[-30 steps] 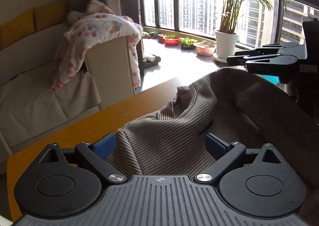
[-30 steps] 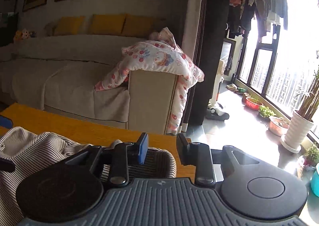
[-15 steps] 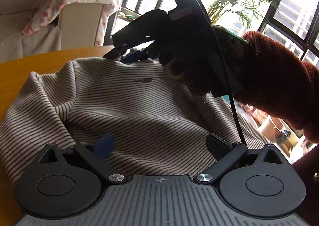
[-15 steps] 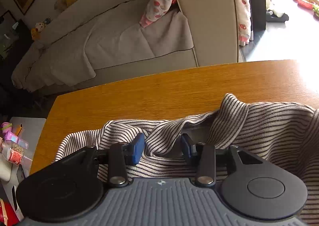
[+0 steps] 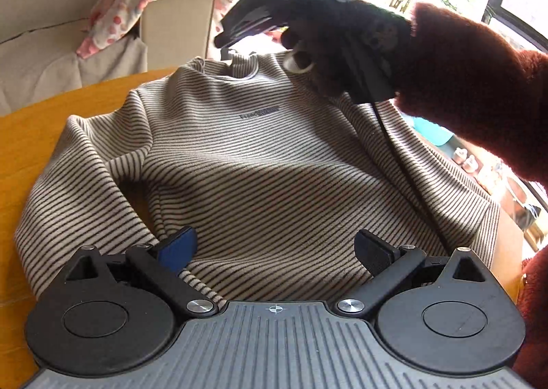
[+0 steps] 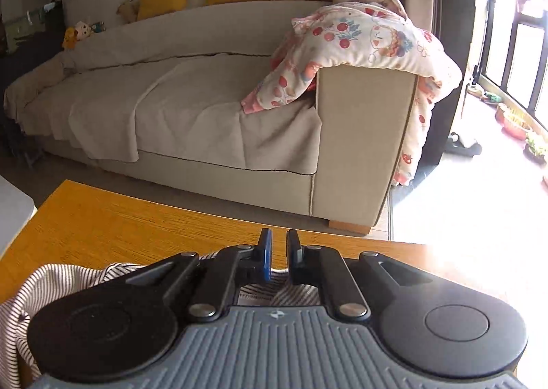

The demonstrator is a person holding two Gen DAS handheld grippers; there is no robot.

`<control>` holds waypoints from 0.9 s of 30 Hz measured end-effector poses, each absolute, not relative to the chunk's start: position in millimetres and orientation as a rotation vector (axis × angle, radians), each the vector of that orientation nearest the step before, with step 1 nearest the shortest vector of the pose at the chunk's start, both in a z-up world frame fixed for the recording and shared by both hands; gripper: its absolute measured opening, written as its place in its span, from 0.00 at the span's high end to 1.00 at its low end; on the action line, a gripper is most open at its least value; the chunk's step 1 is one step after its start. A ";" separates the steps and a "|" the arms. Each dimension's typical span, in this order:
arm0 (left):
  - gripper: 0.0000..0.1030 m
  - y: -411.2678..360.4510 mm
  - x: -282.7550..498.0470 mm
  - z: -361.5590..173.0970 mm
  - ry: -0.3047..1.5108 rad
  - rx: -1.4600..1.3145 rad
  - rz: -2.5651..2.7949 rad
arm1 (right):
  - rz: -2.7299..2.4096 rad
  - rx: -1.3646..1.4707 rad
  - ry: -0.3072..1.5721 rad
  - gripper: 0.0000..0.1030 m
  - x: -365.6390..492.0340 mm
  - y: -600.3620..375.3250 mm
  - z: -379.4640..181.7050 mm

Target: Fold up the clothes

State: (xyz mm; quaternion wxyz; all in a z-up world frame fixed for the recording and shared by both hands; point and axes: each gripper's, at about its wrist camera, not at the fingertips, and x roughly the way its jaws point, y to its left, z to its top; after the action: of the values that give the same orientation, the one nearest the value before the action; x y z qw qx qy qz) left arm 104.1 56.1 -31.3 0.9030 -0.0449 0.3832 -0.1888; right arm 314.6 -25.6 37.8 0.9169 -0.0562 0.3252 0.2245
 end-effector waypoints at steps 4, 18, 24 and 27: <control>0.02 66.3 103.1 -18.3 0.762 -0.190 -0.387 | 0.487 -0.083 0.623 0.61 262.9 -95.5 64.3; 0.00 19.2 86.8 -38.8 0.727 -0.281 -0.501 | 0.419 -0.039 0.818 0.57 86.3 -214.3 15.1; 0.00 15.6 61.0 -36.0 0.759 -0.127 -0.491 | 0.432 0.034 0.871 0.55 43.2 -221.6 0.4; 0.00 16.2 39.9 -34.8 0.769 -0.094 -0.485 | 0.455 0.037 0.900 0.55 25.9 -225.0 6.0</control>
State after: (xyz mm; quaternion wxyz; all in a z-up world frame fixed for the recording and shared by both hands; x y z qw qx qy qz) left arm 39.9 16.2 -34.8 0.8973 -0.0453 0.3713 -0.2342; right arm 25.9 -225.0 6.0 0.8753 0.0179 0.4313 0.2181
